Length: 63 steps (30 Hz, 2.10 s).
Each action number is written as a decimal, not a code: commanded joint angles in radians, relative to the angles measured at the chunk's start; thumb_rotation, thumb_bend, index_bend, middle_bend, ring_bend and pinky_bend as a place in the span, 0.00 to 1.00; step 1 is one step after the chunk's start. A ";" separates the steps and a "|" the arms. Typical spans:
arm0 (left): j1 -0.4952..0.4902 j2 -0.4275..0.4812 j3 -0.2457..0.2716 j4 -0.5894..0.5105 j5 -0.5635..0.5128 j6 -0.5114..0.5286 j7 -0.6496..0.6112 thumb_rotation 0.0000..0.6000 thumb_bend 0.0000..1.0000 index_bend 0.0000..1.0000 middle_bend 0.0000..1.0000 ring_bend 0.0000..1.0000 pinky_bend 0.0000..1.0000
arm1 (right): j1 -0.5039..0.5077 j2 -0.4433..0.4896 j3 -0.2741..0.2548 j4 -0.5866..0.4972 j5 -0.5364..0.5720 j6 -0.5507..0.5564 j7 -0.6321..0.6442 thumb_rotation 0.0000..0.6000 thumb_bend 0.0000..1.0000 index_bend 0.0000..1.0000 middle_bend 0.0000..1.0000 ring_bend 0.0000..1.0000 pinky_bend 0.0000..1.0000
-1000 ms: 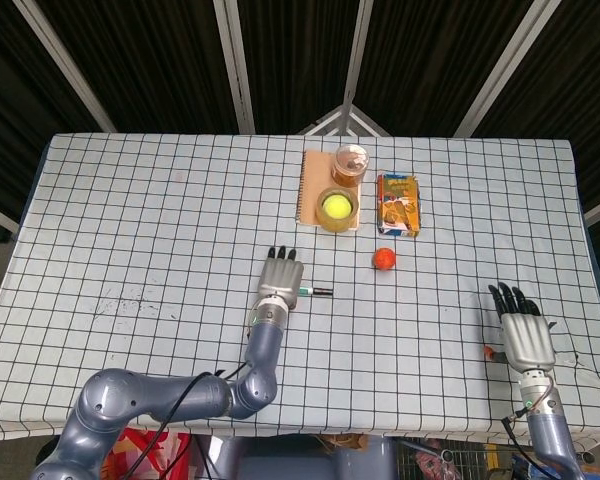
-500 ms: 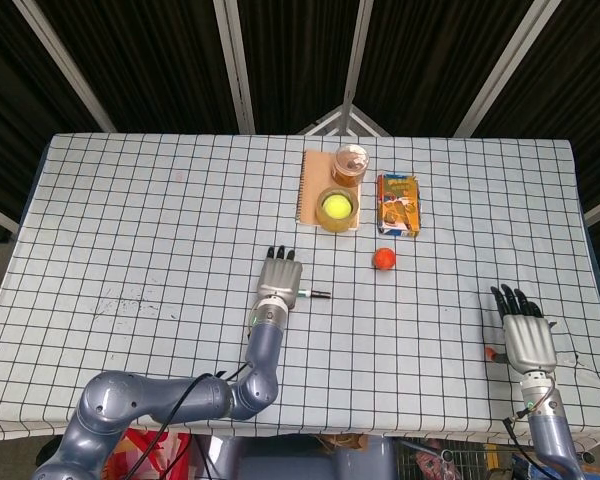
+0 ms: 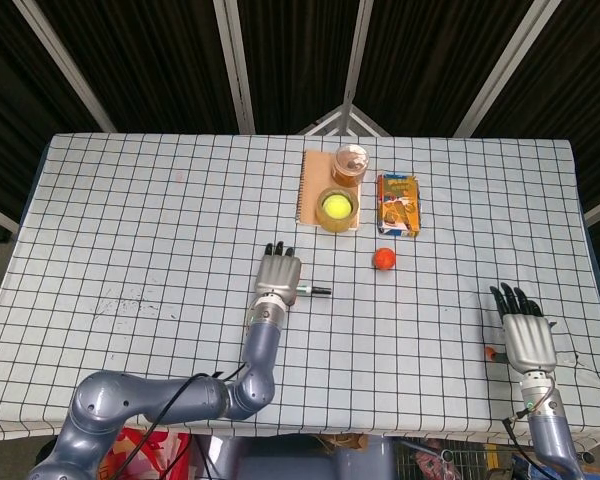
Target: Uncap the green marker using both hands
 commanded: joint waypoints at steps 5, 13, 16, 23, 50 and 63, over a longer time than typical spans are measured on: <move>0.017 0.042 -0.021 -0.080 0.036 0.052 -0.013 1.00 0.48 0.59 0.16 0.00 0.00 | 0.013 0.021 0.011 -0.051 -0.007 0.003 -0.023 1.00 0.17 0.14 0.07 0.05 0.18; -0.008 0.095 -0.062 -0.181 0.034 0.129 0.044 1.00 0.48 0.60 0.17 0.00 0.00 | 0.058 0.079 0.072 -0.221 -0.018 0.002 0.006 1.00 0.17 0.21 0.07 0.05 0.18; -0.019 0.112 -0.075 -0.224 0.021 0.155 0.072 1.00 0.48 0.60 0.17 0.00 0.00 | 0.094 0.103 0.112 -0.303 0.001 -0.024 0.006 1.00 0.17 0.22 0.07 0.05 0.18; -0.055 0.130 -0.111 -0.283 -0.005 0.207 0.119 1.00 0.48 0.60 0.17 0.00 0.00 | 0.179 0.135 0.200 -0.444 0.068 -0.089 -0.011 1.00 0.17 0.26 0.07 0.06 0.18; -0.159 0.065 -0.157 -0.206 -0.029 0.175 0.071 1.00 0.48 0.60 0.17 0.00 0.00 | 0.358 0.028 0.244 -0.526 0.255 -0.120 -0.106 1.00 0.18 0.38 0.07 0.08 0.17; -0.166 0.086 -0.169 -0.253 -0.042 0.213 0.079 1.00 0.48 0.60 0.17 0.00 0.00 | 0.389 -0.013 0.235 -0.480 0.312 -0.111 -0.116 1.00 0.25 0.48 0.07 0.09 0.17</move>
